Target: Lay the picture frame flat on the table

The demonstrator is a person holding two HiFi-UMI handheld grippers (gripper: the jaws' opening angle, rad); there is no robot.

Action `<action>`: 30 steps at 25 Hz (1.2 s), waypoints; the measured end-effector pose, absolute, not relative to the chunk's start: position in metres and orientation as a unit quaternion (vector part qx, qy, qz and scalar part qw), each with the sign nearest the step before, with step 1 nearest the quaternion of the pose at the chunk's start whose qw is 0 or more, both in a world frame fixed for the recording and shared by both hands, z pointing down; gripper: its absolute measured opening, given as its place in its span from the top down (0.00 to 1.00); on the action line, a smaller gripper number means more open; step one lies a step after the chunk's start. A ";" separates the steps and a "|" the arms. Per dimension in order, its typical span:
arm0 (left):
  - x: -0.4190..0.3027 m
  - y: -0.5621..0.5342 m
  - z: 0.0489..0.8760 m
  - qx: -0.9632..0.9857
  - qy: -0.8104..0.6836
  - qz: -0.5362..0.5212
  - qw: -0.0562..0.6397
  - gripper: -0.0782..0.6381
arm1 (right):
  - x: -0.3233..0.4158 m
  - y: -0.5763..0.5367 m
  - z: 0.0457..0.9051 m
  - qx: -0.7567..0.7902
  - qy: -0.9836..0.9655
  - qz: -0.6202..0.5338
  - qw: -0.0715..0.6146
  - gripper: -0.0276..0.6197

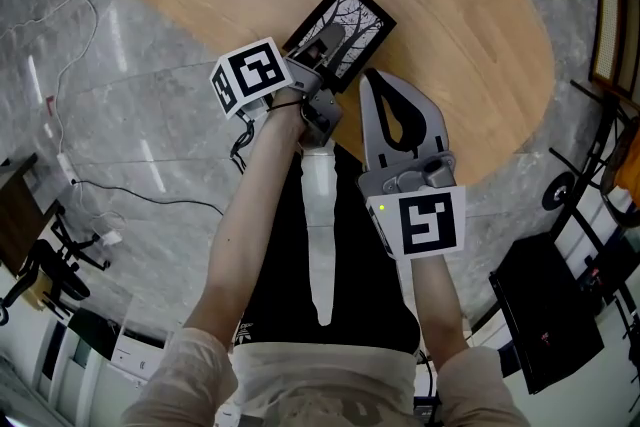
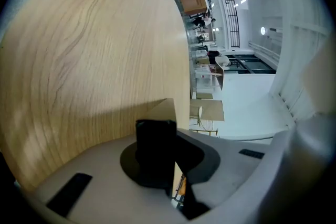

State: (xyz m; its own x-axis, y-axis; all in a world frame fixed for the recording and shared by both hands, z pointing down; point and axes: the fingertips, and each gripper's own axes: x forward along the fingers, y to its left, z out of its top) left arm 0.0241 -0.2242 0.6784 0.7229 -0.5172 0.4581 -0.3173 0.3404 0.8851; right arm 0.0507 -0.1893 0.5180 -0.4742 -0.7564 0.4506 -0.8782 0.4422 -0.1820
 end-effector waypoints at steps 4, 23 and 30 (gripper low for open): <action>0.023 -0.224 0.681 0.565 -0.377 -0.045 0.733 0.85 | 0.053 -0.185 0.519 0.490 -0.835 0.200 0.154 0.95; 0.015 -0.215 0.691 0.495 -0.475 0.060 0.725 0.56 | 0.086 -0.187 0.519 0.508 -0.821 0.199 0.171 0.95; 0.003 -0.212 0.689 0.471 -0.521 0.075 0.707 0.50 | 0.085 -0.185 0.519 0.513 -0.817 0.198 0.174 0.95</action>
State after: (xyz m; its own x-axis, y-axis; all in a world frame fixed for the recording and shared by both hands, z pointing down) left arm 0.0026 -0.2117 0.6892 0.4450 -0.3847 0.8087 -0.5983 0.5442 0.5881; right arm 0.0848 -0.1854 0.5195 -0.4130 -0.7693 0.4874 -0.9071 0.3949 -0.1453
